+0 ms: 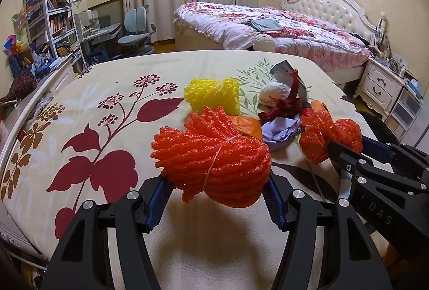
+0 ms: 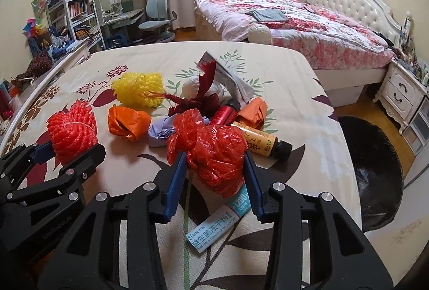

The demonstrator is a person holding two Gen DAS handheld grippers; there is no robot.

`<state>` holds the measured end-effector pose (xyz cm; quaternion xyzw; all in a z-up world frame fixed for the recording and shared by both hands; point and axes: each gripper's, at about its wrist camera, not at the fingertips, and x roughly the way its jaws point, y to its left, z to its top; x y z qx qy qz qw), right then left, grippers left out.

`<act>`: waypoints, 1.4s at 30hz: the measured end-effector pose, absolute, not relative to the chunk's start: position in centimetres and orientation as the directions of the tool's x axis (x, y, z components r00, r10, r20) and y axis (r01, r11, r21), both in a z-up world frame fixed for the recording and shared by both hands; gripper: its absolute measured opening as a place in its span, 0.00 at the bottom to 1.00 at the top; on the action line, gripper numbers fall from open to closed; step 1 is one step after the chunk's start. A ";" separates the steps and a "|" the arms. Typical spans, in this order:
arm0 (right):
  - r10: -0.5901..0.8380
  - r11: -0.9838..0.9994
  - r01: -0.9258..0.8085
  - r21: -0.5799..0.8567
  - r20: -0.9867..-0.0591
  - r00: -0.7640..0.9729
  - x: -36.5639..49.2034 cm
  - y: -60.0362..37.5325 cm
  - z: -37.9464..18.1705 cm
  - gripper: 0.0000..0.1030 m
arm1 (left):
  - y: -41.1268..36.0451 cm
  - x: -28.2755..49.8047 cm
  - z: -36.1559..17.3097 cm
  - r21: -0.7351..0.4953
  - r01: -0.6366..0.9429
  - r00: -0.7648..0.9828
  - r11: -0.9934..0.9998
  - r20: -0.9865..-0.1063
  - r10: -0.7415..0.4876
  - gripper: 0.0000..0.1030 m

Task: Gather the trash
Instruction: 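Grasp the orange mesh net with the left tool while the right tool grasps the red plastic bag, then carry both items over the black bin and open both tools to drop them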

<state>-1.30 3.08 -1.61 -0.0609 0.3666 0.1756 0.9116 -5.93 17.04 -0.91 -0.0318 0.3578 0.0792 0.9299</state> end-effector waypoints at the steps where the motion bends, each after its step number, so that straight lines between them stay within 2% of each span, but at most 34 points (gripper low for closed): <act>1: 0.271 0.934 -0.356 0.017 -0.684 0.677 -1.4 2.7 -1.3 0.40 | 16.9 -5.9 -0.8 -0.003 -0.167 0.734 0.986 -0.668 0.123 0.59; 12: 0.183 0.974 -0.224 0.020 -0.647 0.740 -1.0 -3.0 0.2 0.40 | 13.3 -5.0 0.6 -0.002 -0.096 0.765 0.995 -0.640 0.072 0.59; 25: -0.035 0.999 0.046 0.001 -0.635 0.772 2.1 -13.8 -0.5 0.40 | 4.5 -0.6 1.4 -0.004 0.086 0.792 0.996 -0.606 -0.071 0.59; 34: -0.100 0.988 0.154 0.025 -0.655 0.749 5.5 -19.4 -2.7 0.40 | -2.2 4.3 -0.1 0.008 0.189 0.768 0.982 -0.624 -0.143 0.59; 42: -0.110 0.979 0.199 0.052 -0.683 0.722 7.9 -21.9 -4.7 0.40 | -6.5 8.2 -2.2 0.034 0.224 0.739 0.974 -0.658 -0.147 0.60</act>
